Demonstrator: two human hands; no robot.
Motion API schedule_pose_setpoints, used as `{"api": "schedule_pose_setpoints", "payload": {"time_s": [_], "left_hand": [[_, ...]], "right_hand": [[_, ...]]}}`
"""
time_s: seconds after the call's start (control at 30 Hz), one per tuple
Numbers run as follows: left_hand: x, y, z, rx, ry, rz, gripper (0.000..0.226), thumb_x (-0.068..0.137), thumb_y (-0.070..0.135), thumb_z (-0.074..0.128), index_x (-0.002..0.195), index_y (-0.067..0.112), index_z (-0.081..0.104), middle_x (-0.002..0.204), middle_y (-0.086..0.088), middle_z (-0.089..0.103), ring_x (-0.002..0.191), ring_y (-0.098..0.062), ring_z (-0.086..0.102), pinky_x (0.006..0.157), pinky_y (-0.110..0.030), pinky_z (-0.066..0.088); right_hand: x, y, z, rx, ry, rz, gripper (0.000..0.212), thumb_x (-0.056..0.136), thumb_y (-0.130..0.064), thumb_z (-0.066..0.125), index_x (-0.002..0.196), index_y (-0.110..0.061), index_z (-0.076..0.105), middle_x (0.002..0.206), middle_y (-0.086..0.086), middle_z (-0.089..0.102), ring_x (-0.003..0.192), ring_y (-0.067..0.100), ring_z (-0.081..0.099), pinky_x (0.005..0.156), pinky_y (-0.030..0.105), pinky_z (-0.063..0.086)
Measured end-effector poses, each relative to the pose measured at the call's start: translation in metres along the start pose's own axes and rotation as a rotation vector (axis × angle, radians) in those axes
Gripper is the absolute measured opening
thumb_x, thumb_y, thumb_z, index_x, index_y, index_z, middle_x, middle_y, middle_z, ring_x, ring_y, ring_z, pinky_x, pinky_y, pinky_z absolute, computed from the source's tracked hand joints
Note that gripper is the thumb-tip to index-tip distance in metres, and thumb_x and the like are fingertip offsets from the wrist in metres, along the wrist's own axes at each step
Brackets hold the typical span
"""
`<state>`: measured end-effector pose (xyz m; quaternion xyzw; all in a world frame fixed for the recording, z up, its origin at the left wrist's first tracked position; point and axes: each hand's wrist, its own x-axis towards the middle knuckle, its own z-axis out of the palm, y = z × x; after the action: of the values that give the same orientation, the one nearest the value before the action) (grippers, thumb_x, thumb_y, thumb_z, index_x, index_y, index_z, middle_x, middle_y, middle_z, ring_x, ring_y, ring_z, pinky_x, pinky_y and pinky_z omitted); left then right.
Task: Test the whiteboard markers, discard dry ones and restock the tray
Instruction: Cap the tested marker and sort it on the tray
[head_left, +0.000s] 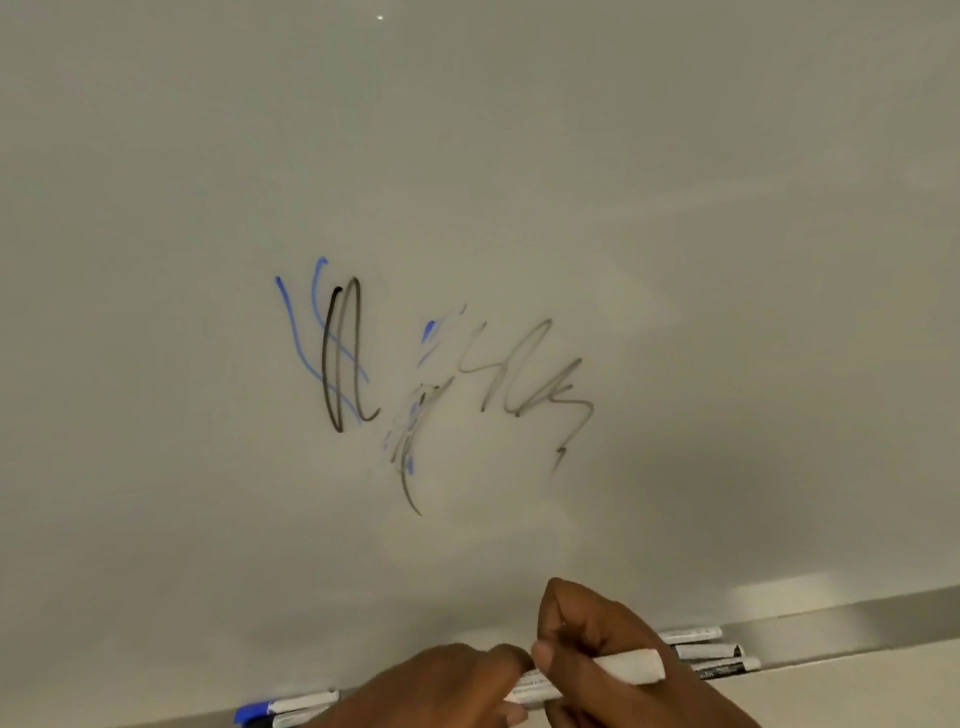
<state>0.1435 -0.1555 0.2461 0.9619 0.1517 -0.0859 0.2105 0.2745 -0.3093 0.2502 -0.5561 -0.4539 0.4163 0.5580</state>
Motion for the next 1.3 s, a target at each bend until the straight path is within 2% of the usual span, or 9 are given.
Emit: {"api": "schedule_pose_setpoints", "payload": {"time_s": [0.1,0.2,0.3,0.47,0.57,0.73,0.93,1.13,1.3], "left_hand": [[-0.003,0.012,-0.017,0.031,-0.006,0.095,0.059,0.055,0.093,0.004,0.089,0.055,0.034,0.082,0.012,0.046,0.080,0.002,0.046,0.075,-0.013,0.035],[-0.016,0.002,-0.048,0.099,0.180,0.163,0.061,0.056,0.096,0.019,0.110,0.068,0.017,0.101,0.031,0.042,0.091,0.011,0.043,0.078,0.000,0.029],[-0.028,-0.022,-0.091,0.178,0.695,0.217,0.059,0.071,0.080,0.047,0.119,0.055,0.022,0.103,0.027,0.037,0.092,0.002,0.045,0.081,-0.001,0.033],[-0.025,-0.040,-0.167,0.152,1.381,0.169,0.014,0.088,0.052,0.043,0.094,0.043,0.034,0.085,0.018,0.036,0.079,0.004,0.042,0.075,-0.005,0.032],[-0.013,-0.059,-0.192,0.234,1.394,0.121,0.007,0.091,0.044,0.042,0.093,0.037,0.045,0.081,0.015,0.039,0.077,-0.009,0.043,0.072,-0.020,0.033],[0.015,-0.106,-0.198,0.675,1.363,0.053,0.044,0.091,0.028,0.043,0.066,-0.003,0.060,0.059,-0.017,0.056,0.059,-0.033,0.054,0.066,-0.034,0.025],[0.029,-0.144,-0.190,0.624,1.469,0.096,0.040,0.095,0.029,0.043,0.068,0.001,0.053,0.061,-0.021,0.053,0.056,-0.035,0.052,0.060,-0.047,0.041],[0.031,-0.149,-0.191,0.637,1.485,0.165,0.040,0.094,0.027,0.047,0.066,0.000,0.055,0.060,-0.019,0.055,0.054,-0.034,0.053,0.057,-0.046,0.042],[0.026,-0.137,-0.192,0.751,1.530,0.227,0.038,0.091,0.022,0.052,0.061,-0.001,0.058,0.057,-0.017,0.056,0.052,-0.032,0.053,0.064,-0.034,0.026]], "right_hand": [[0.003,-0.021,-0.007,-0.150,-0.092,-0.096,0.022,0.095,-0.027,0.053,0.075,-0.021,0.048,0.055,-0.005,0.059,0.050,0.008,0.047,0.054,0.021,0.035],[0.011,-0.044,-0.016,-0.160,-0.029,-0.223,0.015,0.092,-0.026,0.057,0.081,-0.018,0.054,0.064,0.005,0.067,0.050,0.013,0.054,0.050,0.027,0.041],[0.025,-0.062,-0.035,-0.307,0.316,-0.589,0.015,0.084,-0.022,0.070,0.083,-0.013,0.059,0.063,0.004,0.066,0.046,0.018,0.056,0.042,0.026,0.042],[0.066,-0.074,-0.052,-0.659,0.874,-0.953,0.013,0.077,-0.009,0.073,0.083,-0.001,0.064,0.071,-0.002,0.066,0.058,0.006,0.057,0.059,0.010,0.043],[0.089,-0.042,-0.039,-0.737,0.831,-0.973,0.009,0.078,-0.006,0.070,0.076,0.000,0.064,0.068,0.007,0.062,0.058,0.015,0.053,0.057,0.021,0.045],[0.094,0.013,-0.023,-1.084,0.439,-0.823,0.010,0.087,-0.018,0.064,0.088,-0.008,0.065,0.082,0.004,0.065,0.069,0.017,0.059,0.055,0.032,0.051],[0.099,-0.057,-0.044,-0.680,1.077,-1.035,0.011,0.078,-0.001,0.070,0.078,0.007,0.063,0.072,0.012,0.063,0.061,0.016,0.056,0.061,0.016,0.045],[0.111,-0.015,-0.014,-1.204,0.550,-1.012,0.009,0.083,-0.009,0.067,0.076,-0.003,0.064,0.074,0.010,0.065,0.060,0.022,0.056,0.053,0.032,0.047],[0.107,-0.042,-0.026,-0.557,1.164,-1.010,0.008,0.079,-0.010,0.065,0.081,-0.009,0.057,0.065,0.008,0.059,0.054,0.016,0.054,0.054,0.020,0.045]]}}
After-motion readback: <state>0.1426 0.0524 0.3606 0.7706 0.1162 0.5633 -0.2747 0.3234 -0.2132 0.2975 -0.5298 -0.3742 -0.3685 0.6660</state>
